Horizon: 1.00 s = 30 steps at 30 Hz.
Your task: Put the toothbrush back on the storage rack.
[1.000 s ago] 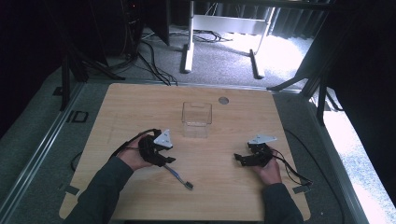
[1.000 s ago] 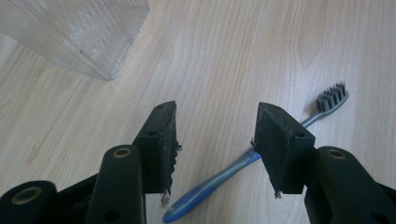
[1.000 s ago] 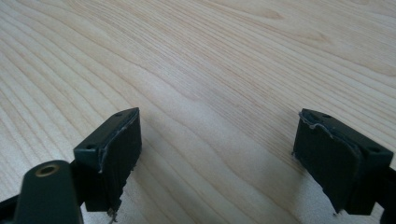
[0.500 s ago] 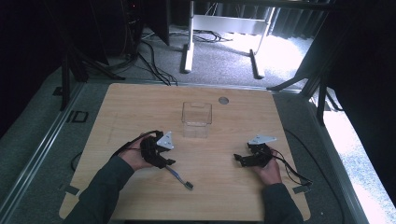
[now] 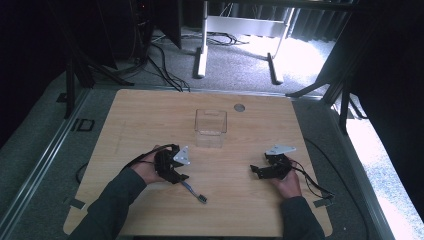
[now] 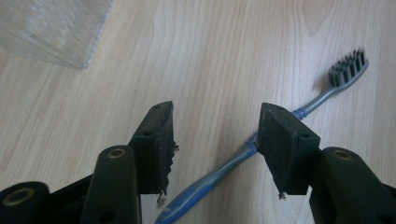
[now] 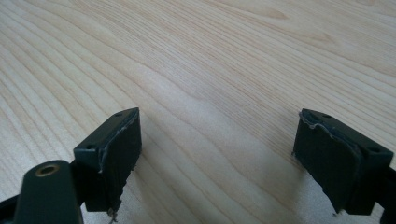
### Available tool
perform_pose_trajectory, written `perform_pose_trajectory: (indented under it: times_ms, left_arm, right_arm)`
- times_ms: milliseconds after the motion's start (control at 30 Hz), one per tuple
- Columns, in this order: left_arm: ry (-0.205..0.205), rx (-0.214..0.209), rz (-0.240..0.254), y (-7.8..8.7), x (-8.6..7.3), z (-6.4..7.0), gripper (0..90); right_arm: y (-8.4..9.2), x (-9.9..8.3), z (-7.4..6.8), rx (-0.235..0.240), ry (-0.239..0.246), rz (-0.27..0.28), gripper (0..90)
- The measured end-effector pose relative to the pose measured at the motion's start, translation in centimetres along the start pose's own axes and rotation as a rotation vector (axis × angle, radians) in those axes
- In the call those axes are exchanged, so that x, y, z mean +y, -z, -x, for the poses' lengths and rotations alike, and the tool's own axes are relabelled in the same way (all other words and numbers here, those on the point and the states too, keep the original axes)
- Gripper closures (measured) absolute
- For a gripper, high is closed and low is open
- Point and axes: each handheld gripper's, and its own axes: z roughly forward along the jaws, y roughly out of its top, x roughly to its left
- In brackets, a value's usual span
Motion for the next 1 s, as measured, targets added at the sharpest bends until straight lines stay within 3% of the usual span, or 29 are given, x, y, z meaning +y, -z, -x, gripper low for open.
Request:
perform_pose_trajectory:
  times_ms: [467, 1000]
  left_arm:
    - [-0.054, -0.01, -0.035, -0.7, 0.0, 0.9, 48.5]
    - [-0.187, -0.014, -0.041, -0.7, -0.4, 1.9, 59.1]
  right_arm:
    - [0.0, 0.0, 0.0, 0.001, 0.0, -0.001, 15.0]
    - [0.0, 0.0, 0.0, 0.003, 0.0, 0.0, 15.0]
